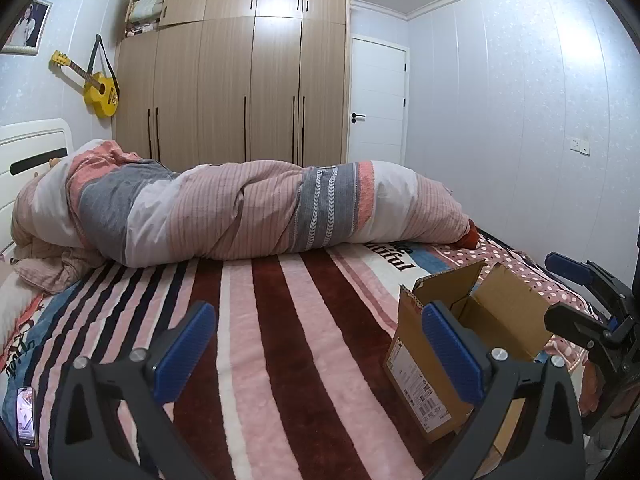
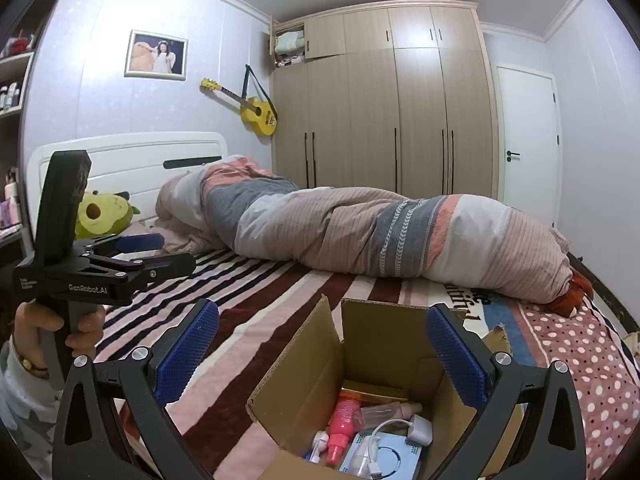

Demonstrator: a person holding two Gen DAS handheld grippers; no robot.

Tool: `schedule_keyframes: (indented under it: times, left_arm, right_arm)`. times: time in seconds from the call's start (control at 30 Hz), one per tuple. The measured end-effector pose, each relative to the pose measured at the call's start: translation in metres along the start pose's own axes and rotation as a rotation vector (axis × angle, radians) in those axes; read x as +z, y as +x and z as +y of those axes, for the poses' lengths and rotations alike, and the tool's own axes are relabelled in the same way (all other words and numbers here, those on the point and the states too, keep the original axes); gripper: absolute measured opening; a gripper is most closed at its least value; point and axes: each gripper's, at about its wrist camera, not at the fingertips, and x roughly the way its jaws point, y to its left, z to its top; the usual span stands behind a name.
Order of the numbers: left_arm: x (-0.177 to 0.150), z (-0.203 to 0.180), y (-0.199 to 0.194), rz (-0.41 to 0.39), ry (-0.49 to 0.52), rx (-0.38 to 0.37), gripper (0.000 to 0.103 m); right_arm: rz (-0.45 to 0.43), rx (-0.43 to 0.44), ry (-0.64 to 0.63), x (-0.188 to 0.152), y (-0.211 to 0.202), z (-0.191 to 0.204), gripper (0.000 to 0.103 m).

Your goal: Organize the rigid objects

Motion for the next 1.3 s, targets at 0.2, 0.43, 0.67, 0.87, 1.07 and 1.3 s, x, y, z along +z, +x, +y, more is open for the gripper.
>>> schedule_keyframes:
  times: [0.2,0.43,0.67,0.87,1.07,1.3]
  left_arm:
    - [-0.0005,0.0013,-0.0019,-0.003,-0.008,0.001,0.103]
    - [-0.0004,0.0008,-0.0029,-0.003,-0.007,0.003,0.103]
    - [-0.0001,-0.0004,-0.0022,-0.005,-0.009,0.007,0.103]
    - [-0.0005,-0.0017,-0.0024,-0.005,-0.011,0.008,0.103]
    - [-0.0012,-0.0027,-0.0026,-0.006,-0.010,0.009,0.103]
    - [-0.0017,-0.0030,-0.0035,-0.005,-0.011,0.007,0.103]
  right_arm:
    - [0.000,0.001,-0.002,0.0002,0.0004,-0.0021,0.103]
    - [0.001,-0.001,-0.001,0.0005,0.0003,-0.0009,0.103]
    - [0.001,0.000,0.000,0.0002,0.0004,-0.0009,0.103]
    - [0.000,0.001,-0.001,0.0004,0.0004,-0.0015,0.103]
    - [0.004,0.001,-0.002,-0.0005,0.0009,-0.0037,0.103]
    - [0.007,0.002,0.004,-0.0025,0.0004,-0.0059,0.103]
